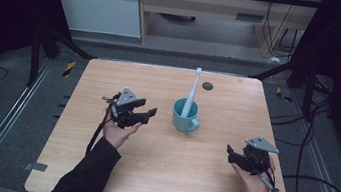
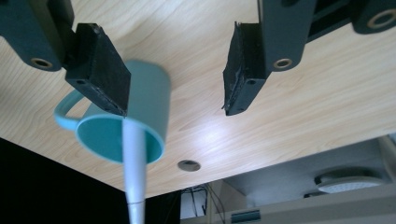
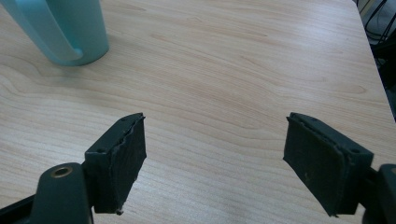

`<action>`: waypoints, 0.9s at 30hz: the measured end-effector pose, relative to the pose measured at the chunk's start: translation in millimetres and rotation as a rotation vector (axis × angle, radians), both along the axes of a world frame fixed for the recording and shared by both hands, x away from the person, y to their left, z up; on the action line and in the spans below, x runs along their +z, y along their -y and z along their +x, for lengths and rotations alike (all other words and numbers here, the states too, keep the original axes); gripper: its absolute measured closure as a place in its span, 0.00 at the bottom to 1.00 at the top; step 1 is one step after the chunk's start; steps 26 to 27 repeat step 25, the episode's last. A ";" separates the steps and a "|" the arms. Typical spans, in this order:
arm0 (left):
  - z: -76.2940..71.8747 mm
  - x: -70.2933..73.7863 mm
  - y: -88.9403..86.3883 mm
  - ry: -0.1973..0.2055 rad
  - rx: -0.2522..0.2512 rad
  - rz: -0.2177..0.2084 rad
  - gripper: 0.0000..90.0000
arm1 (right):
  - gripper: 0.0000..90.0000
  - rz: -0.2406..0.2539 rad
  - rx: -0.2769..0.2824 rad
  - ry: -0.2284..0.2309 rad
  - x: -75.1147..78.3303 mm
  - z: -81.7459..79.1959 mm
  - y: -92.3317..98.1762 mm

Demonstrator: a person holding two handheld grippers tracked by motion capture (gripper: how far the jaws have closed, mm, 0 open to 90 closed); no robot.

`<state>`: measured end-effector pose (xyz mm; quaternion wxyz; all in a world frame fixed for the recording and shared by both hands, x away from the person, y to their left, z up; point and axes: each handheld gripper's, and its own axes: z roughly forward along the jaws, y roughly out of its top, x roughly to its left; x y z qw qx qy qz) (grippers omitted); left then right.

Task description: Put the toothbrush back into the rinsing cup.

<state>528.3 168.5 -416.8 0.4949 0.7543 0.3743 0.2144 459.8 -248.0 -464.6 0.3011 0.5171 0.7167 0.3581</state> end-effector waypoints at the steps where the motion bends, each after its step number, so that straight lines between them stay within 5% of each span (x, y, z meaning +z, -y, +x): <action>1: -2.8 -2.3 -5.9 0.001 0.010 0.008 0.45 | 0.23 0.001 -0.001 -0.001 0.1 -0.2 -0.1; 17: -41.1 -26.5 -68.7 -0.025 0.145 0.081 0.39 | 0.22 -0.002 -0.007 0.002 -0.1 0.0 -0.2; 27: -48.8 -39.5 -90.8 -0.047 0.224 0.073 0.38 | 0.22 -0.014 -0.007 0.006 1.2 -2.5 2.0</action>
